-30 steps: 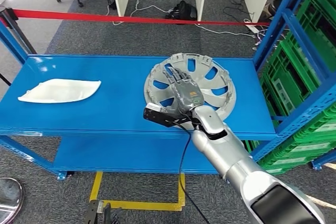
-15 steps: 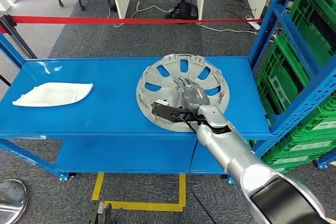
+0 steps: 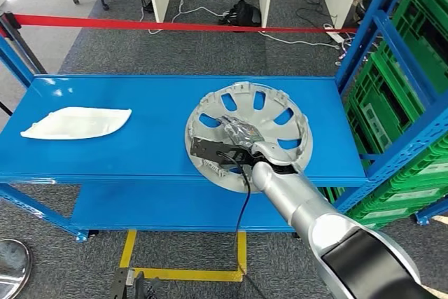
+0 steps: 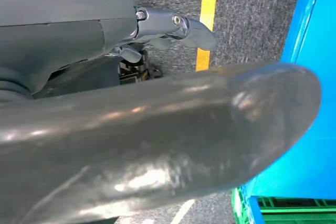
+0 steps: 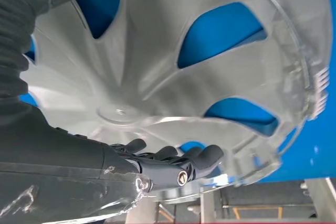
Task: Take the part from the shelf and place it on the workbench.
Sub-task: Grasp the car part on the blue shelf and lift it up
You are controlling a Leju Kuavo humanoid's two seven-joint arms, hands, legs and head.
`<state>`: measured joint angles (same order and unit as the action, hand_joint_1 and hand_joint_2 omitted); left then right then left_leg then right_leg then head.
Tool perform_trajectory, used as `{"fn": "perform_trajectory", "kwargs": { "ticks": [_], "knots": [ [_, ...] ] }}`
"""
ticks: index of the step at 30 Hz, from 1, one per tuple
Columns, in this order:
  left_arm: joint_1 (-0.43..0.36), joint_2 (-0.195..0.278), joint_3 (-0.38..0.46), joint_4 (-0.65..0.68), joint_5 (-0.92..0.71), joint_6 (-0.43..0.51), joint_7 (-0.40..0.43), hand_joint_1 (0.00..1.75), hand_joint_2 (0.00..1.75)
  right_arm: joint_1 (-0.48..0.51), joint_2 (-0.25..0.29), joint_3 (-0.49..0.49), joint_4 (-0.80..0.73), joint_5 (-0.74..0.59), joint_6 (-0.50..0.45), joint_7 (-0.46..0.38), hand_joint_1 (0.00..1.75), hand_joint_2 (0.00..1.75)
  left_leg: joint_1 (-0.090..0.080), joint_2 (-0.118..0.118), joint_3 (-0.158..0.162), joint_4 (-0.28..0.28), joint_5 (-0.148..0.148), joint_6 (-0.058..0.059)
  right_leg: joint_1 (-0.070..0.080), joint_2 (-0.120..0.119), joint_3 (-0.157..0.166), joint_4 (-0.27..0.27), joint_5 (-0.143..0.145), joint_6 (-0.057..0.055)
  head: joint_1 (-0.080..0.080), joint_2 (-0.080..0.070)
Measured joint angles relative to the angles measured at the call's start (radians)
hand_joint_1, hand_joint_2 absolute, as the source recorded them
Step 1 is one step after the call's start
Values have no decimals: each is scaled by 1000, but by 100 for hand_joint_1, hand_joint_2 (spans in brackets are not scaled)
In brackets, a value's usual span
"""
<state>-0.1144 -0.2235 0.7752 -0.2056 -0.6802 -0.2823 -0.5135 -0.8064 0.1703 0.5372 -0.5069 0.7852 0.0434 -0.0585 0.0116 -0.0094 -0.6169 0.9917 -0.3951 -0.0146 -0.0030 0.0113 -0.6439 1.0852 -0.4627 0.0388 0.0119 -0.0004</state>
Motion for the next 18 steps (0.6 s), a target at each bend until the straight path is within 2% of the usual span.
{"fn": "perform_trajectory", "kwargs": {
  "ticks": [3,4,5,6,8,9,10,13,15,16,18],
  "knots": [
    [1,0,0,0,0,0,0,0,0,1,2,-5,13,-12,-1,-8,0,175,-1,0,0,0,-1,7,-1,-3,-88,189,-87,7,6,0],
    [2,0,1,0,0,0,0,0,0,3,2,-6,17,-13,-10,-12,0,175,-1,0,1,0,-1,8,0,-3,-109,229,-95,8,6,0],
    [2,1,1,0,0,0,0,0,0,4,3,-7,18,-14,-26,-17,0,175,-1,0,1,1,-1,8,-1,-3,-112,233,-85,8,6,0],
    [3,0,1,0,0,1,-1,0,0,5,4,-9,19,-14,-49,-24,0,175,-1,-1,2,1,-2,7,-1,-3,-96,195,-57,7,6,0],
    [3,0,1,0,0,1,-3,0,0,7,8,-10,13,-16,-114,-44,0,175,-1,-1,3,4,-5,1,-2,-4,-27,55,7,6,6,0],
    [3,0,1,0,0,2,-4,0,0,9,10,-11,7,-19,-152,-57,0,175,-3,-2,2,6,-6,-4,-3,-3,2,0,26,3,6,0],
    [4,0,2,0,0,3,-6,0,0,14,12,-12,-2,-22,-189,-69,0,175,-5,-2,2,7,-6,-9,-3,-2,18,-32,33,-1,5,0],
    [5,0,2,0,0,7,-10,0,0,39,17,-18,-36,-28,-271,-99,0,175,-5,-3,0,4,-3,-23,-2,3,19,-41,35,-19,2,0],
    [5,-1,2,0,0,10,-13,0,0,58,21,-26,-73,-31,-319,-119,0,175,-4,-1,-15,38,-30,-33,-5,3,20,-44,37,-30,-2,0],
    [5,-1,2,0,0,11,-13,0,0,68,23,-30,-95,-33,-346,-128,0,175,-3,-1,-37,87,-59,-38,-7,3,20,-45,38,-34,-4,0],
    [6,-2,2,0,-1,13,-14,0,0,91,26,-36,-138,-34,-393,-141,0,175,-3,0,-100,222,-121,-44,-7,2,20,-45,38,-38,-8,0]
  ]
}}
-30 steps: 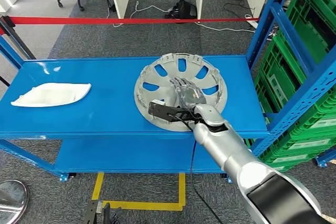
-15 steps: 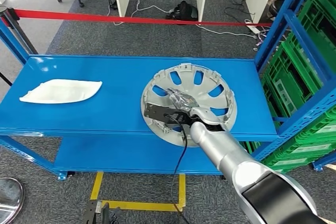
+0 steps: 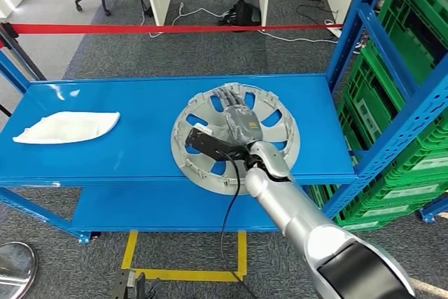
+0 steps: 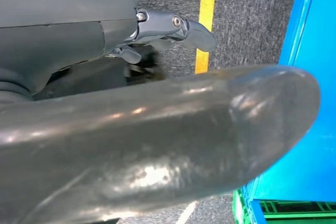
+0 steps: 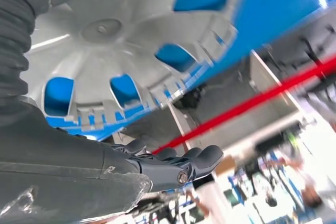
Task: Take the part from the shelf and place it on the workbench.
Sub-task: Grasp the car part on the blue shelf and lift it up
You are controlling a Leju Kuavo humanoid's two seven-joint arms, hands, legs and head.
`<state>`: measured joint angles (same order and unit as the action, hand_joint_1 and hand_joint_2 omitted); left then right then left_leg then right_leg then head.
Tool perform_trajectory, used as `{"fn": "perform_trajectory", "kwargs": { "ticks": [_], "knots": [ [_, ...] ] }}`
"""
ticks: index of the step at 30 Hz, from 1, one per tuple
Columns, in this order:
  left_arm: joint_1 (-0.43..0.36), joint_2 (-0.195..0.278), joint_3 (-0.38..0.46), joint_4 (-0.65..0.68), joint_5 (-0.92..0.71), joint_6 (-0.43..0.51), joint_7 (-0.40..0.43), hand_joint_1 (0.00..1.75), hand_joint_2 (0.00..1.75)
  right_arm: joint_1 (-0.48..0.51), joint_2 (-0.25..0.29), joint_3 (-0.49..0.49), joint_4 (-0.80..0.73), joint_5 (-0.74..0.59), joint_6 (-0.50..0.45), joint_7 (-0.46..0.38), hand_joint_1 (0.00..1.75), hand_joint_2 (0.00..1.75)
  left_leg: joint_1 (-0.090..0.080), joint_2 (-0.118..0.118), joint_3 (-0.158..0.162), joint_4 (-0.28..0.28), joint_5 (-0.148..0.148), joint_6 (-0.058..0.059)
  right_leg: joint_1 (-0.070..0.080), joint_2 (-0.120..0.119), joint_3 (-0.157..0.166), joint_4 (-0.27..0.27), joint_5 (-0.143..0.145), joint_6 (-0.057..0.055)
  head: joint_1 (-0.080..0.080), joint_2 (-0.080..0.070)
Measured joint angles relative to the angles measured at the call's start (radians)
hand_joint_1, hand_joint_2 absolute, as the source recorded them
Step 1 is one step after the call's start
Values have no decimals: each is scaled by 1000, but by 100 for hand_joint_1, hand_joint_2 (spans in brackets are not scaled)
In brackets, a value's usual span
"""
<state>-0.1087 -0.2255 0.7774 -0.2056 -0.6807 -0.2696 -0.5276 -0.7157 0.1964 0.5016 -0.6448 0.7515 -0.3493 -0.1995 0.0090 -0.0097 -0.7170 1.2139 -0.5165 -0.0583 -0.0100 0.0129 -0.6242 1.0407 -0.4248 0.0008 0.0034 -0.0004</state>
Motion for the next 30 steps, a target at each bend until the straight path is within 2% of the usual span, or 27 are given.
{"fn": "perform_trajectory", "kwargs": {
  "ticks": [1,2,3,5,6,8,11,12,13,15,16,17,18,19,20,21,23,26,27,28,30],
  "knots": [
    [1,0,0,0,0,1,0,0,0,14,1,-2,-22,0,-19,-4,0,175,0,0,-25,51,-15,-1,0,-1,0,0,0,0,0,0],
    [2,0,0,0,0,1,0,0,0,29,1,-5,-44,-4,-35,-9,0,175,0,0,-34,69,-12,-1,0,-1,0,0,0,-1,0,0],
    [3,0,0,0,0,1,0,0,0,43,3,-8,-68,-12,-44,-13,0,175,0,0,-24,49,9,0,0,-1,1,0,0,0,0,0],
    [3,0,0,0,0,1,-1,0,0,60,8,-15,-114,-50,-17,-21,0,175,1,2,40,-73,75,3,0,0,2,1,-1,2,0,0],
    [2,-1,0,0,0,1,-1,0,0,64,11,-17,-135,-83,25,-24,0,175,1,2,74,-140,96,5,2,2,1,2,-2,5,-1,0],
    [1,-1,0,0,0,0,-2,0,0,69,15,-19,-166,-150,133,-30,0,175,0,1,109,-209,106,13,6,5,-1,2,-1,15,0,0],
    [1,-2,0,0,0,-2,-2,0,0,83,18,-17,-194,-193,206,-35,0,175,0,-2,110,-217,107,33,5,2,-3,0,-4,32,3,0],
    [1,-2,0,0,0,-2,-2,0,0,84,18,-17,-200,-198,211,-36,0,175,2,-2,111,-219,109,39,5,-1,-12,20,-18,37,6,0],
    [1,-2,1,0,0,-2,-2,0,0,84,19,-17,-205,-201,214,-37,0,175,3,-2,111,-220,110,44,5,-2,-31,62,-43,42,8,0],
    [2,-2,1,0,0,-2,-2,0,0,86,19,-17,-210,-211,226,-40,0,175,2,-1,111,-220,110,50,5,-5,-90,192,-107,47,13,0],
    [2,-1,1,0,0,-2,-2,0,0,89,19,-17,-211,-224,243,-42,0,175,1,-1,111,-220,110,51,5,-5,-118,251,-129,48,13,0],
    [3,-1,1,0,-1,-3,-2,0,0,91,19,-17,-212,-244,274,-46,0,175,1,-1,111,-220,109,51,5,-5,-131,279,-131,47,14,0],
    [3,-1,1,0,-1,-4,-2,0,0,91,19,-16,-212,-269,314,-50,0,175,0,-1,111,-219,109,51,5,-5,-125,267,-115,46,14,0],
    [3,-1,1,0,-2,-5,-2,0,0,90,19,-15,-211,-294,355,-53,0,175,1,-2,112,-219,109,50,5,-5,-101,218,-84,45,14,0],
    [2,-1,1,0,-3,-7,-2,0,0,86,19,-12,-210,-320,399,-54,0,175,1,-2,114,-218,108,49,5,-5,-65,146,-49,42,15,0],
    [2,0,1,0,-4,-9,-2,0,0,80,19,-6,-206,-343,442,-55,0,175,-1,-2,114,-218,107,45,5,-5,-29,78,-25,40,15,0],
    [1,0,1,0,-6,-12,0,0,0,64,19,13,-190,-379,518,-55,0,175,-3,-3,112,-218,109,35,7,-3,8,4,-7,32,14,0],
    [-1,2,1,0,-8,-14,1,0,0,43,17,45,-158,-395,568,-52,0,175,-2,-3,110,-221,111,19,8,0,8,-3,-5,15,13,0],
    [-1,2,1,0,-7,-14,1,0,0,34,16,58,-149,-393,572,-49,0,175,-1,-2,105,-210,101,13,6,0,8,-5,-3,10,11,0],
    [-2,2,1,0,-6,-14,1,0,0,24,16,71,-138,-389,575,-44,0,175,-1,-1,90,-178,80,8,3,0,9,-7,-1,5,9,0],
    [-2,3,1,0,-3,-14,1,0,0,4,16,98,-113,-380,577,-31,0,175,0,0,33,-58,18,1,1,-1,9,-8,-1,1,5,0]
  ]
}}
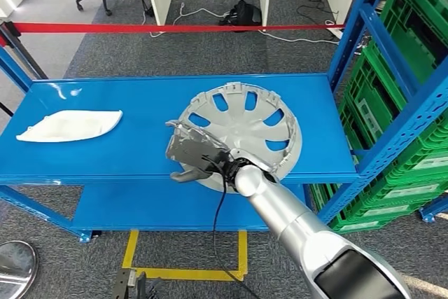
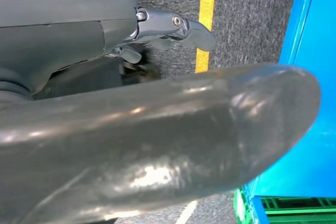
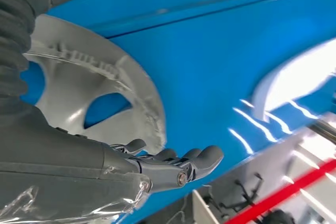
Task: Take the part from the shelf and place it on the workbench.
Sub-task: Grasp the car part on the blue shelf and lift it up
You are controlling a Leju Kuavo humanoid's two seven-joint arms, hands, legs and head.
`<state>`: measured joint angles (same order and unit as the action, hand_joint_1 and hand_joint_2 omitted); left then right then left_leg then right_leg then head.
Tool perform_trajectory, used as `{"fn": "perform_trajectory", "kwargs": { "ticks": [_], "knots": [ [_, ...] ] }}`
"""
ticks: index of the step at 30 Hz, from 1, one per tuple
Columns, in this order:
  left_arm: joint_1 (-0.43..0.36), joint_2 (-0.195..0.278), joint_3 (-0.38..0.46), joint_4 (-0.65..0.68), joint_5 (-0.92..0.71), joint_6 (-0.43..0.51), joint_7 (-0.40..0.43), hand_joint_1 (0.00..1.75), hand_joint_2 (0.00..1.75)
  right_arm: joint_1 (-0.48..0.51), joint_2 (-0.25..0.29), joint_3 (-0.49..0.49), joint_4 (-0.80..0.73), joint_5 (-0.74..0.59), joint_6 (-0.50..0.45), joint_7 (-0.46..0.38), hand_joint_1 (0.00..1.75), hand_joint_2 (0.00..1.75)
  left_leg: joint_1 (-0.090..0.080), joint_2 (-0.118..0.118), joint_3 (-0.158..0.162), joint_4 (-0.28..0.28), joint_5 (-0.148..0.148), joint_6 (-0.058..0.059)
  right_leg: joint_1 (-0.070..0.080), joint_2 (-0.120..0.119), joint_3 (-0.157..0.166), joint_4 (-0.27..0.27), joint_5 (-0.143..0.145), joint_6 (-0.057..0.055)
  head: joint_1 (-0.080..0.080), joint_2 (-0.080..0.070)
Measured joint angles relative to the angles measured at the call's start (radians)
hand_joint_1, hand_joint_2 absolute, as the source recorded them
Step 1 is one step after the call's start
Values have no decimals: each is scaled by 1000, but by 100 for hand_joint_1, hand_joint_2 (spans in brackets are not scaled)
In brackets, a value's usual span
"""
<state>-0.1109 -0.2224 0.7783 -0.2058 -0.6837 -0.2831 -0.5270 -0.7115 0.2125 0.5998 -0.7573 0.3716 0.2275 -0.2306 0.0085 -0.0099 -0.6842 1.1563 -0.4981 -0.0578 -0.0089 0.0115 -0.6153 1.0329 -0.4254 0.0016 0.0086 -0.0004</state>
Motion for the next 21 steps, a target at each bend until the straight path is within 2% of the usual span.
{"fn": "perform_trajectory", "kwargs": {
  "ticks": [1,2,3,4,6,7,9,12,13,14,16,17,18,19,20,21],
  "knots": [
    [1,1,0,0,2,0,0,0,0,-5,0,14,15,5,1,8,0,175,1,0,-33,67,-25,-2,0,-1,0,0,0,-1,0,0],
    [1,1,0,0,3,0,0,0,0,-8,0,27,28,10,3,16,0,175,1,0,-55,110,-34,-3,0,-1,0,0,0,-1,0,0],
    [2,2,0,0,3,0,0,0,0,-10,-1,40,41,14,4,22,0,175,1,0,-61,119,-24,-3,0,-1,0,0,0,-1,0,0],
    [2,2,0,0,4,0,0,0,0,-12,-1,52,50,16,4,27,0,175,1,1,-47,89,3,-3,-1,-1,1,0,0,-1,0,0],
    [1,3,1,0,4,0,0,0,0,-22,-1,69,64,21,4,31,0,175,3,2,16,-37,69,-4,0,0,2,2,-2,4,-1,0],
    [0,3,1,0,4,0,0,0,0,-29,-1,77,70,24,5,34,0,175,4,2,46,-97,86,-1,2,1,0,4,-3,8,-3,0],
    [-1,3,1,0,4,1,0,0,0,-42,-1,92,82,31,5,40,0,175,4,1,73,-154,93,8,7,3,-4,4,-2,18,-5,0],
    [0,3,1,0,6,1,0,0,0,-49,-1,115,103,44,6,52,0,175,3,-1,72,-159,92,32,5,0,-6,3,-6,33,0,0],
    [0,3,1,0,6,1,0,0,0,-52,-1,123,109,50,4,56,0,175,4,-1,73,-160,93,38,4,-1,-14,21,-19,38,3,0],
    [-1,3,2,0,7,1,0,0,0,-56,-1,133,116,56,2,60,0,175,5,-1,73,-160,94,43,4,-3,-34,64,-44,42,5,0],
    [0,3,2,0,10,1,-1,0,0,-59,-1,154,130,71,-1,70,0,175,4,0,73,-160,94,48,4,-4,-96,197,-106,45,8,0],
    [1,3,3,0,11,2,-1,0,0,-58,-1,165,138,79,-2,75,0,175,3,0,73,-160,94,49,4,-4,-126,259,-127,45,9,0],
    [2,4,4,0,13,2,-1,0,0,-56,-1,175,145,85,-3,78,0,175,1,-1,73,-160,93,50,5,-4,-143,287,-129,43,9,0],
    [2,4,5,0,14,2,-1,0,0,-55,-1,184,151,90,-5,81,0,175,1,-1,74,-160,93,50,5,-4,-140,276,-112,40,9,0],
    [2,4,5,0,14,2,-2,0,0,-56,-1,192,155,93,-7,83,0,175,0,-2,75,-160,92,50,6,-4,-118,226,-80,37,9,0],
    [2,4,6,0,14,2,-2,0,0,-57,-1,199,158,94,-8,83,0,175,0,-3,77,-160,91,48,6,-4,-84,154,-43,33,9,0]
  ]
}}
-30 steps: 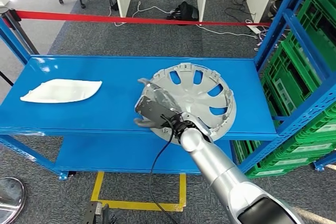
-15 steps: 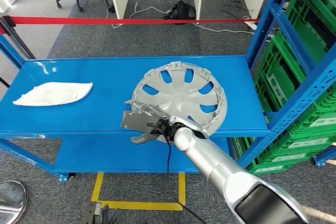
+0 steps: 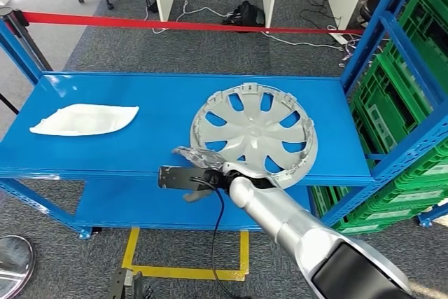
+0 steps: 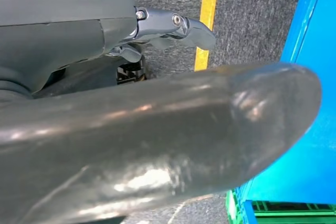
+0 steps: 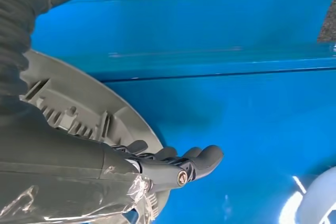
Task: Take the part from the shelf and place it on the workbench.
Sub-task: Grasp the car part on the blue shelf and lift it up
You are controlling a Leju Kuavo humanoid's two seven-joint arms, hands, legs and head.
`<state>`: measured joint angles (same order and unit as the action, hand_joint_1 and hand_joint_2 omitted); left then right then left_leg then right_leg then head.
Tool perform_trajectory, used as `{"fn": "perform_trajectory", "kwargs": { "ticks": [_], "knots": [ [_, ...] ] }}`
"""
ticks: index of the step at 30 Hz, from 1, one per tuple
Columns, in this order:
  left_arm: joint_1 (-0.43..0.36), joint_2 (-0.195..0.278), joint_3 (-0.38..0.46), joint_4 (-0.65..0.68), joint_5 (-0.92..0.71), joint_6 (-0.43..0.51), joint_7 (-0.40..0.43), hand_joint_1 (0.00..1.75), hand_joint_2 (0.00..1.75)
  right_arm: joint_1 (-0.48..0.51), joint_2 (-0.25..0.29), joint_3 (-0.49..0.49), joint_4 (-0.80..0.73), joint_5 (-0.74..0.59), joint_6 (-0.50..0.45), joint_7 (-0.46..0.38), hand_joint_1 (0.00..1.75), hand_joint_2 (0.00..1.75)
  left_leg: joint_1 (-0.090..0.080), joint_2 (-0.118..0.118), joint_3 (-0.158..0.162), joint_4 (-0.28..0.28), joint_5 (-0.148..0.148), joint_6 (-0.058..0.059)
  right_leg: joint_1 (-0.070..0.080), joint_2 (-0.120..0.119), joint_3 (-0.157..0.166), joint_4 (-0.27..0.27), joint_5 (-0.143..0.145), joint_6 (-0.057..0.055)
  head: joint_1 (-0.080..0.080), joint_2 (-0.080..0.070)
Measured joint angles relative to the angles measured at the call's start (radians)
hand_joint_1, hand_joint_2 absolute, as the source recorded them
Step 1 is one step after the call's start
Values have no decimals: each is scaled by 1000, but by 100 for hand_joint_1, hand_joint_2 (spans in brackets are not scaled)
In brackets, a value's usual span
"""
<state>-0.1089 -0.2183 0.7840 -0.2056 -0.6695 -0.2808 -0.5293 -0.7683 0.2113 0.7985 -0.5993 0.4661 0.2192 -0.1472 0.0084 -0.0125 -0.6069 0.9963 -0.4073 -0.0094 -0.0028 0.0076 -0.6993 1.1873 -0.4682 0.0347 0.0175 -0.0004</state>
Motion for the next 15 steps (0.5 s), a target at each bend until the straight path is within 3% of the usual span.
{"fn": "perform_trajectory", "kwargs": {
  "ticks": [2,3,7,8,11,12,13,15],
  "knots": [
    [0,0,0,0,0,0,0,0,0,-4,0,9,3,2,-3,1,0,175,-3,-1,1,1,-2,-7,2,1,60,-118,41,-6,0,0],
    [0,0,1,0,0,0,-1,0,0,-5,0,12,4,3,-4,1,0,175,-4,-2,1,1,-2,-12,3,2,74,-144,45,-8,0,0],
    [0,1,1,0,3,1,-2,0,0,-11,2,29,9,19,-16,16,0,175,-2,-1,-4,9,-12,-34,1,5,78,-156,49,-27,-2,0],
    [0,1,1,0,5,1,-2,0,0,-14,2,33,11,22,-18,21,0,175,-2,0,-19,43,-35,-39,-2,4,79,-159,51,-31,-4,0],
    [2,2,2,0,7,2,-4,0,0,-15,2,41,18,26,-21,26,0,175,1,2,-112,238,-127,-51,-3,2,78,-160,52,-37,-8,0],
    [3,3,2,0,8,2,-4,0,0,-14,2,44,21,26,-21,27,0,175,1,2,-132,279,-136,-53,-4,1,78,-159,52,-37,-8,0],
    [4,3,2,0,8,2,-4,0,0,-14,2,47,23,26,-22,27,0,175,1,2,-133,281,-124,-54,-4,1,78,-159,52,-37,-8,0],
    [4,4,2,0,8,2,-4,0,0,-16,2,52,26,28,-23,28,0,175,3,3,-82,182,-60,-55,-7,2,81,-159,52,-34,-8,0]
  ]
}}
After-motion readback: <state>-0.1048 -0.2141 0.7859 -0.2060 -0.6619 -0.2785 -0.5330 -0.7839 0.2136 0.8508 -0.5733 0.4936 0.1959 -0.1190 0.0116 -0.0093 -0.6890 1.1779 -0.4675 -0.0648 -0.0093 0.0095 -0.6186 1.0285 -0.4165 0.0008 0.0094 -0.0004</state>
